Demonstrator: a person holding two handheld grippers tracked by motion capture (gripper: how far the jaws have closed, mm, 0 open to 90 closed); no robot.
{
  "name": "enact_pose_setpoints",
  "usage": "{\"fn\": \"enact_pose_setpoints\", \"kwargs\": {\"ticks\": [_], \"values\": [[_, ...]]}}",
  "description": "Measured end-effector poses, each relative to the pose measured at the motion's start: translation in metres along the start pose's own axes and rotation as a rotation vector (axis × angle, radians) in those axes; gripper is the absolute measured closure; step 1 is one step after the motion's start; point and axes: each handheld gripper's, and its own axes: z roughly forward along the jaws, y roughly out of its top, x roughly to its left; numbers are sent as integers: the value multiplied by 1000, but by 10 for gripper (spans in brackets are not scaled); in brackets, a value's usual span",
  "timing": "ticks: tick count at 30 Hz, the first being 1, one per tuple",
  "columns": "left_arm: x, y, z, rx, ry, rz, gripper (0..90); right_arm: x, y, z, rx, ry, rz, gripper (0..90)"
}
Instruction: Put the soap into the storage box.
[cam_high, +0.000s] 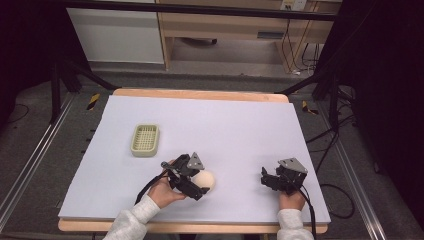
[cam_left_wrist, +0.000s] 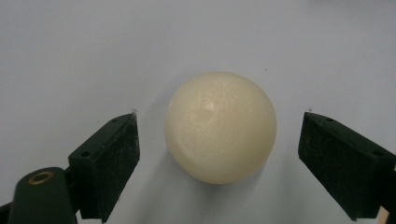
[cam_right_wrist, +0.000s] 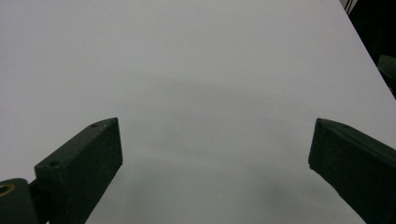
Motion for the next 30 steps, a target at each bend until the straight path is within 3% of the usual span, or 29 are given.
{"fn": "enact_pose_setpoints", "kwargs": {"ticks": [13, 30], "values": [[-1, -2, 13, 14, -9, -6, 132, 0, 0, 0, 1, 0, 2, 33], [1, -1, 27, 39, -30, -13, 207, 0, 0, 0, -1, 0, -1, 33]]}}
